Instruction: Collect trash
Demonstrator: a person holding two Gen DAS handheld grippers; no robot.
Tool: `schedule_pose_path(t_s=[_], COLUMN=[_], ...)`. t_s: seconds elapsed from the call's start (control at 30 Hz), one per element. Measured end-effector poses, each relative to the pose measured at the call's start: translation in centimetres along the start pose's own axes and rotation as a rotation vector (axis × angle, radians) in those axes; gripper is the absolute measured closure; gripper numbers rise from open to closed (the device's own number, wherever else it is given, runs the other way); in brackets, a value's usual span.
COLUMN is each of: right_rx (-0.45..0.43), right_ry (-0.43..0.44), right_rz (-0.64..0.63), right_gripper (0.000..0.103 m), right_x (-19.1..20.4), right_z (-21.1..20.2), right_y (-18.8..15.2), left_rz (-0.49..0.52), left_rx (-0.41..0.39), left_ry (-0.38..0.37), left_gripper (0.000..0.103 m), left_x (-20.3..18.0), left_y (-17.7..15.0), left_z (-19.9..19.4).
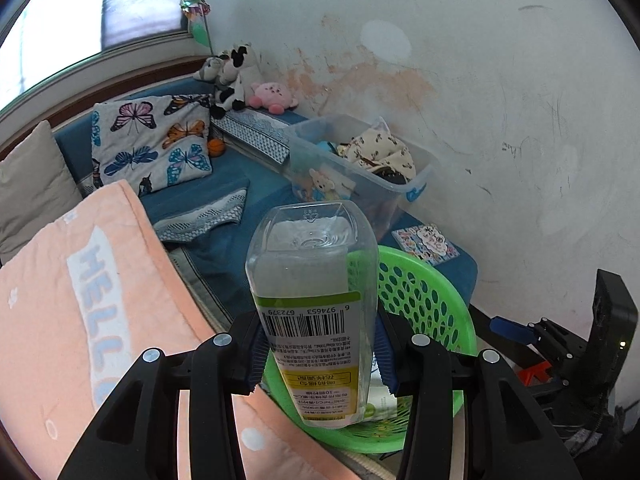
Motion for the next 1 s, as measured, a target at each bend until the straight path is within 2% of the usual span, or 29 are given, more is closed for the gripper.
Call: schedule_pose_path(t_s=[0.27, 0.4, 0.5, 0.6, 0.77, 1.0], right_rx=[-0.003, -0.009, -0.012, -0.013, -0.018, -0.029], right_ry=[-0.003, -0.005, -0.008, -0.009, -0.002, 0.029], right_rz=[0.007, 0.015, 0.021, 0.021, 0.024, 0.007], right_gripper=[0.025, 0.024, 0.024, 0.024, 0.024, 0.024], right_x=[-0.2, -0.4, -0.6, -0.6, -0.3, 1.4], right_z=[-0.5, -0.9, -1.1, -1.3, -1.7, -2.3], right_y=[-0.3, -0.3, -0.3, -0.4, -0.5, -0.3], left_rz=[0.054, 0.049, 0.047, 0.049, 0.081, 0.037], left_rx=[0.02, 0.055, 0.052, 0.05, 0.034, 0.009], left_ry=[0.008, 0.002, 0.006, -0.001, 0.019, 0.077], left_gripper=[0.059, 0.058, 0.043, 0.042, 0.033, 0.026], left_x=[-1.5, -1.6, -1.6, -1.7, -1.7, 0.4], left_y=[-1.0, -1.8, -2.1, -2.3, -2.6, -3.0], left_z=[1.8, 2.8, 2.9, 2.7, 1.3, -1.5])
Point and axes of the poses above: each gripper's, at about its wrist camera, not at the fingertips, and z roughly the way its jaws point, x to its left, y to its top, the point moved 2 cm from there along z, roughly the way its jaws point, and after that the axes turned 14 degrees about -x, right-handed, at the moved point
